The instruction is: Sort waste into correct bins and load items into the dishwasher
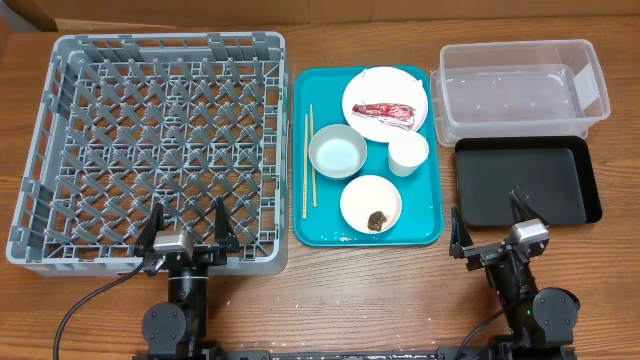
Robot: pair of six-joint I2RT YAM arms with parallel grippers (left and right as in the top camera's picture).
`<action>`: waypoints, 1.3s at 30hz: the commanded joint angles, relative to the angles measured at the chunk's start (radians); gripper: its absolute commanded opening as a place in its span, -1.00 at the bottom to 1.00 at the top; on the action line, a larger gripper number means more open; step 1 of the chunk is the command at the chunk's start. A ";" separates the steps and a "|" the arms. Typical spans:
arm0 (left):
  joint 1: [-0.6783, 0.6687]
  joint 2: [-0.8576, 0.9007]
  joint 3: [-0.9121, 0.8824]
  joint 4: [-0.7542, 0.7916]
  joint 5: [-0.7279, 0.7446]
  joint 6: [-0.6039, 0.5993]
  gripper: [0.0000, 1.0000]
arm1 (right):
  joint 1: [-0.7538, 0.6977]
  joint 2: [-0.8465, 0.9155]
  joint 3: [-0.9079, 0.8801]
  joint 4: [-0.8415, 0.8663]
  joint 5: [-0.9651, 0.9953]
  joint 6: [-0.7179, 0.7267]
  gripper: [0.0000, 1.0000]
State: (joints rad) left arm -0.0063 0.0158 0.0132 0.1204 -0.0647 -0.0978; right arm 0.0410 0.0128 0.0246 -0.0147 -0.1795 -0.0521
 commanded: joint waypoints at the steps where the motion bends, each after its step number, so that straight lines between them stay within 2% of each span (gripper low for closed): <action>1: 0.006 -0.011 0.093 -0.048 -0.013 -0.023 1.00 | 0.005 -0.008 0.092 -0.003 -0.011 0.004 1.00; 6: 0.006 0.017 0.250 -0.204 -0.017 -0.021 1.00 | 0.005 0.062 0.268 -0.120 -0.029 0.003 1.00; 14: 0.006 0.208 0.511 -0.336 -0.012 -0.021 1.00 | 0.005 0.395 0.647 -0.266 -0.126 0.000 1.00; 19: 0.006 0.378 0.676 -0.413 -0.012 -0.022 1.00 | 0.005 0.759 1.015 -0.491 -0.166 0.000 1.00; 21: 0.006 0.409 0.692 -0.401 -0.013 -0.021 1.00 | 0.005 0.877 1.131 -0.571 -0.166 0.000 1.00; 22: 0.006 0.425 0.692 -0.387 -0.013 -0.022 1.00 | 0.005 0.996 1.241 -0.638 -0.166 -0.001 1.00; 23: 0.006 0.432 0.692 -0.384 -0.013 -0.022 1.00 | 0.005 1.023 1.268 -0.655 -0.166 -0.004 1.00; 24: 0.006 0.446 0.692 -0.382 -0.012 -0.022 1.00 | 0.005 1.164 1.411 -0.751 -0.163 -0.030 1.00; 28: 0.006 0.463 0.691 -0.420 -0.013 -0.022 1.00 | 0.005 1.427 1.685 -0.920 -0.168 -0.056 1.00; 30: 0.006 0.469 0.691 -0.460 -0.013 -0.022 1.00 | 0.005 1.556 1.792 -0.913 -0.221 -0.051 0.99; 35: 0.006 0.470 0.691 -0.519 -0.013 -0.022 1.00 | 0.012 1.712 1.808 -0.782 -0.420 -0.049 1.00; 39: 0.006 0.470 0.691 -0.588 -0.013 -0.022 1.00 | 0.081 1.823 1.808 -0.727 -0.289 -0.061 1.00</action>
State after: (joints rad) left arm -0.0063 0.4858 0.6865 -0.4240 -0.0681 -0.1051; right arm 0.0574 1.7668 1.8027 -0.7658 -0.5163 -0.0933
